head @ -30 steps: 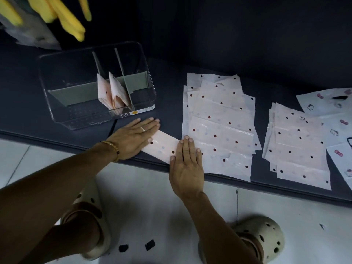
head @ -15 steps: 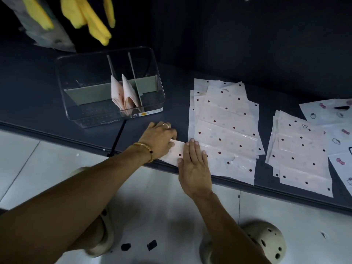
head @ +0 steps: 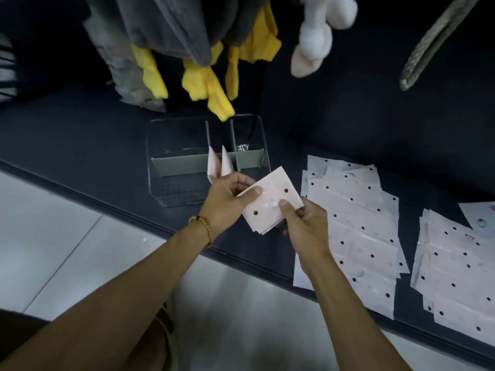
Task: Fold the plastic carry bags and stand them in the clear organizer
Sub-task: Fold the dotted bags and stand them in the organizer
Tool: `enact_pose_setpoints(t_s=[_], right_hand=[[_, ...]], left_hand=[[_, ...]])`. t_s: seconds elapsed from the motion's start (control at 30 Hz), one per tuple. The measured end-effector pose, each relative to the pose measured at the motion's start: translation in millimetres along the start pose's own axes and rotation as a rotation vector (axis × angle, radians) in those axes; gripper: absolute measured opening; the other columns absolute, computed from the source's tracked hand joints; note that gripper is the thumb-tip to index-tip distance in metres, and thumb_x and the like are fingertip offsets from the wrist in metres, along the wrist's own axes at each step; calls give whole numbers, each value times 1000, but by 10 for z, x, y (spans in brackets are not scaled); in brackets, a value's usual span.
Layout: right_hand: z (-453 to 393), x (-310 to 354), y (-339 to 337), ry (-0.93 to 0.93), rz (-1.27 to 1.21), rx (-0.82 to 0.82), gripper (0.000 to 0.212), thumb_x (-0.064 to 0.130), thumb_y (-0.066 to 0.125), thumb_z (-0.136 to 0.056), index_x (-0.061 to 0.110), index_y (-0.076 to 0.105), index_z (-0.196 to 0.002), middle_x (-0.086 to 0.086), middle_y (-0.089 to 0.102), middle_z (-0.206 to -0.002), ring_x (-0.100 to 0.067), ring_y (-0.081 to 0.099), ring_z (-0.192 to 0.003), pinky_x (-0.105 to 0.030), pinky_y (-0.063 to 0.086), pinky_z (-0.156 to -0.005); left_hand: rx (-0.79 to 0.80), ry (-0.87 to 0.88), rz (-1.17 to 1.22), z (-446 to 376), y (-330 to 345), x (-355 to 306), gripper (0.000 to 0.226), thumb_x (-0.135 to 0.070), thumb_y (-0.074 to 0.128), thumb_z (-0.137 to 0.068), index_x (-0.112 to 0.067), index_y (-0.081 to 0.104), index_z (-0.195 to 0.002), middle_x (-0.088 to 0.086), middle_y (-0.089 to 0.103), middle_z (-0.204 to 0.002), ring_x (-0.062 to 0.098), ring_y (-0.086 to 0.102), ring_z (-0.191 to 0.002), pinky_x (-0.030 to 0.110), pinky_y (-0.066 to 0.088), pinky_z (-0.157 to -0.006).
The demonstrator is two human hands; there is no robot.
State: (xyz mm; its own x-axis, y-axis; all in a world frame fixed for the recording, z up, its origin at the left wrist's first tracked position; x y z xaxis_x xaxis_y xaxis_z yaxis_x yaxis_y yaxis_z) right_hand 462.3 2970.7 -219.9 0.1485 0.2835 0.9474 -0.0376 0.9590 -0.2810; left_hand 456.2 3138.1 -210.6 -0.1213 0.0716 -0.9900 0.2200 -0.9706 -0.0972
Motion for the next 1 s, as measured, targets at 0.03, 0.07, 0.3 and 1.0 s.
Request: enact_pose_setpoints(t_s=[0.03,0.07,0.3,1.0], right_hand=[[-34,60,39,-8,-15,-23,12,28,61,-92,32,60,-80,19,67,-83,-10,66,-73,-14,49,-50],[-79,98,78,-8,-34,-47,9,28,60,-92,31,59,-83,16,67,-87,-11,67,-76,-14,49,-51],[-402,201,336,171,-299,-162,7,22,58,-94,23,63,-98,1,71,-81,-2,59,-51,-16,43,-44],[-502,398,1070,-308,486,70,21,32,50,-95,20,66,-101,2,70,-87,-19,65,-78,-34,54,-71]], left_hand=[[-101,27,-9,-16,-82,-12,9,-10,71,-82,-14,64,-85,4,65,-79,11,60,-73,20,52,-69],[-209,48,-14,-36,-170,-20,12,-11,74,-80,-17,63,-82,3,64,-78,10,59,-71,18,51,-67],[-621,25,-3,-319,-474,125,34,-18,80,-72,-20,55,-95,6,61,-100,8,57,-80,24,52,-75],[-543,61,-243,-269,-601,278,19,-13,64,-86,-28,58,-97,-6,65,-93,-2,60,-79,6,47,-67]])
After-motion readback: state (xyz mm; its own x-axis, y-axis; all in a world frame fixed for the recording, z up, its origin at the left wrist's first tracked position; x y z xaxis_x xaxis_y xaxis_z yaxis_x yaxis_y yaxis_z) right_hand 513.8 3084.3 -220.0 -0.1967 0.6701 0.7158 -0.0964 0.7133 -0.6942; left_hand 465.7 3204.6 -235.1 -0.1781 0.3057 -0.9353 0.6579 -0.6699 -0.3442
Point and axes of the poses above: each hand's wrist, its own z-axis away from the middle knuckle, its own y-axis out of the palm, x = y × z, the point moved 3 cm from there along -z, towards the middle knuckle
